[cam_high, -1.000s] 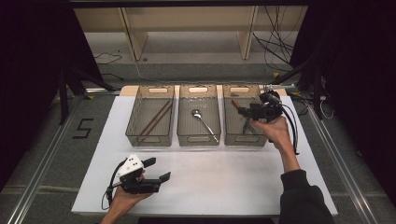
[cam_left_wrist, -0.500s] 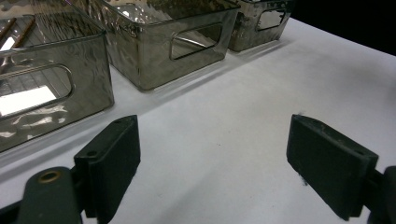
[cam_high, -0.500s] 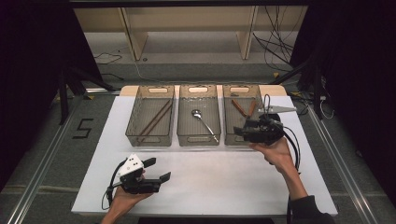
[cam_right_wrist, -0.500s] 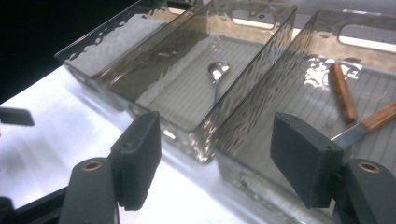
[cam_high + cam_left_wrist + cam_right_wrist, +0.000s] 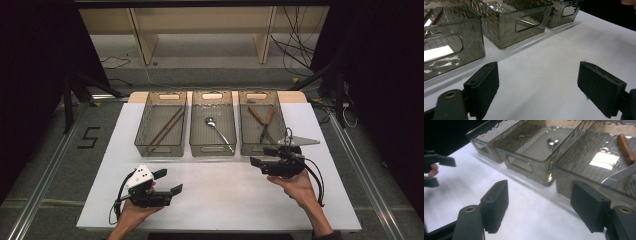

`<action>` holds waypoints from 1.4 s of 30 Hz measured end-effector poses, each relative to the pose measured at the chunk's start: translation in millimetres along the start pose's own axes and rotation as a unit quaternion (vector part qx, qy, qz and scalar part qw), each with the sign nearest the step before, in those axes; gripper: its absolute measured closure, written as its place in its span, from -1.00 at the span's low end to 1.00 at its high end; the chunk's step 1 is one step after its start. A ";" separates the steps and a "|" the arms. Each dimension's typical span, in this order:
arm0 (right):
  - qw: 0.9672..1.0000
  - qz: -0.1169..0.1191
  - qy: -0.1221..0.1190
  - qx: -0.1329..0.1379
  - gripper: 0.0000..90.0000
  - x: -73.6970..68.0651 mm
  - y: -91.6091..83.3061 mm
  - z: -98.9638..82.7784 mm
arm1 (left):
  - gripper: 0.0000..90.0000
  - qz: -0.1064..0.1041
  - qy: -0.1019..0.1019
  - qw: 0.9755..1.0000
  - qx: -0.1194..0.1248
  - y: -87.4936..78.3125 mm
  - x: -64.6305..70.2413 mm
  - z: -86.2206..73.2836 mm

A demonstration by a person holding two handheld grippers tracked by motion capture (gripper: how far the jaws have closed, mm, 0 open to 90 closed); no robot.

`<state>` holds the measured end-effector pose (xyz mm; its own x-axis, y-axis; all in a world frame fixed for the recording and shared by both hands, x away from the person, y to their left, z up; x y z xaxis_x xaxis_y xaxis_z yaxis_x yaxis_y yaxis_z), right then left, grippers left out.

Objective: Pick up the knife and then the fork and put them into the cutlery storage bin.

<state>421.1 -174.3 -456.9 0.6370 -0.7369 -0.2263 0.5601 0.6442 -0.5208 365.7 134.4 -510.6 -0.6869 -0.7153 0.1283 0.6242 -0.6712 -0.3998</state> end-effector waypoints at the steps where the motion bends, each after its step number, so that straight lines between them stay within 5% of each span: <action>1: 1.000 0.001 -0.004 -0.001 -0.33 -1.8 -0.6 -2.6 | -0.62 0.000 -0.002 1.000 0.001 0.2 0.0 0.4; 24: 0.999 0.019 -0.019 0.040 -0.39 -23.9 -6.9 -41.1 | -0.62 -0.003 -0.004 1.000 -0.001 -1.0 0.4 -1.2; 42: 0.998 0.011 -0.016 0.057 -0.41 -21.6 -14.4 -50.5 | -0.62 -0.006 0.001 1.000 -0.003 -0.4 1.5 -1.2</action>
<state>372.5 -177.9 -486.0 0.6658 -0.7162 -0.2090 0.6014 0.6810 -0.4177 364.0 133.8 -511.3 -0.6947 -0.7071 0.1321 0.6139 -0.6785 -0.4035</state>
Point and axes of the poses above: each handheld gripper's, and its own axes: y roughly forward along the jaws, z roughly out of its top, x roughly to its right, the point moved 8 cm from there along y, roughly forward along the jaws, and after that the axes turned 2 degrees about y, right-handed, at the moved point
